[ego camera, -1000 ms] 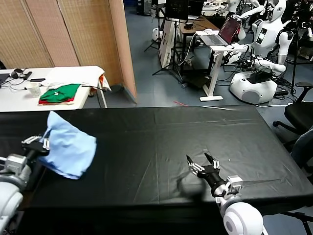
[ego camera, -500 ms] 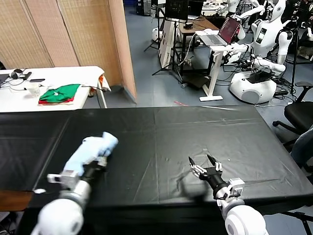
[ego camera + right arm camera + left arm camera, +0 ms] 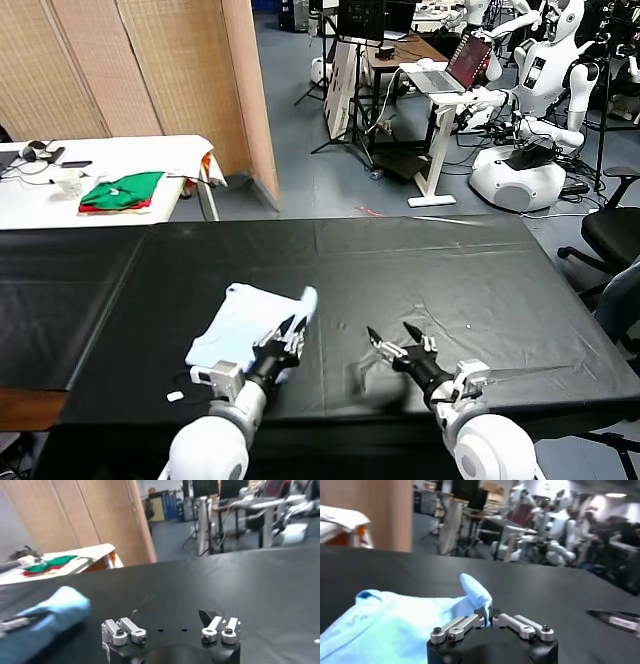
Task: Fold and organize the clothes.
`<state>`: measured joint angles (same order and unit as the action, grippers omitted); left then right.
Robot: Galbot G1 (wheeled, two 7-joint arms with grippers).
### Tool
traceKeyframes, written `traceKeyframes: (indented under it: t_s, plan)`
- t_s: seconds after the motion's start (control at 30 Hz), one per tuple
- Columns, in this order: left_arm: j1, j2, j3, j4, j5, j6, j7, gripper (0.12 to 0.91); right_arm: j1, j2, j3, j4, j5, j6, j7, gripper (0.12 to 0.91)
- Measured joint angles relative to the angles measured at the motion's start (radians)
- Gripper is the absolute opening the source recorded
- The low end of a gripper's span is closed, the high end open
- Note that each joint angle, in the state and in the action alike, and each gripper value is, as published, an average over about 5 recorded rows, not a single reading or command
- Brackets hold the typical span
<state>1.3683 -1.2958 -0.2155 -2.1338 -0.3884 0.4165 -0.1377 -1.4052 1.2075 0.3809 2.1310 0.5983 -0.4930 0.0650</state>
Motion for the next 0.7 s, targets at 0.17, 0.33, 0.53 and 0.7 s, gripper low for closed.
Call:
traceKeyframes:
  t_s: [0.17, 0.33, 0.53, 0.7]
  plan:
    - [-0.02, 0.031, -0.032, -0.009, 0.01, -0.075, 0.041, 0.8, 0.033, 0.001, -0.058, -0.017, 0.063, -0.036, 0.042, 0.907]
    - [-0.032, 0.068, -0.08, -0.017, 0.011, -0.115, 0.04, 0.903, 0.086, 0.031, -0.142, -0.05, 0.128, -0.062, 0.096, 0.907]
    - [-0.004, 0.082, -0.119, -0.026, 0.04, -0.133, 0.041, 0.907, 0.126, 0.074, -0.233, -0.105, 0.146, -0.058, 0.119, 0.884]
    - [0.026, 0.08, -0.14, -0.036, 0.057, -0.138, 0.041, 0.907, 0.133, 0.101, -0.27, -0.14, 0.15, -0.047, 0.14, 0.658]
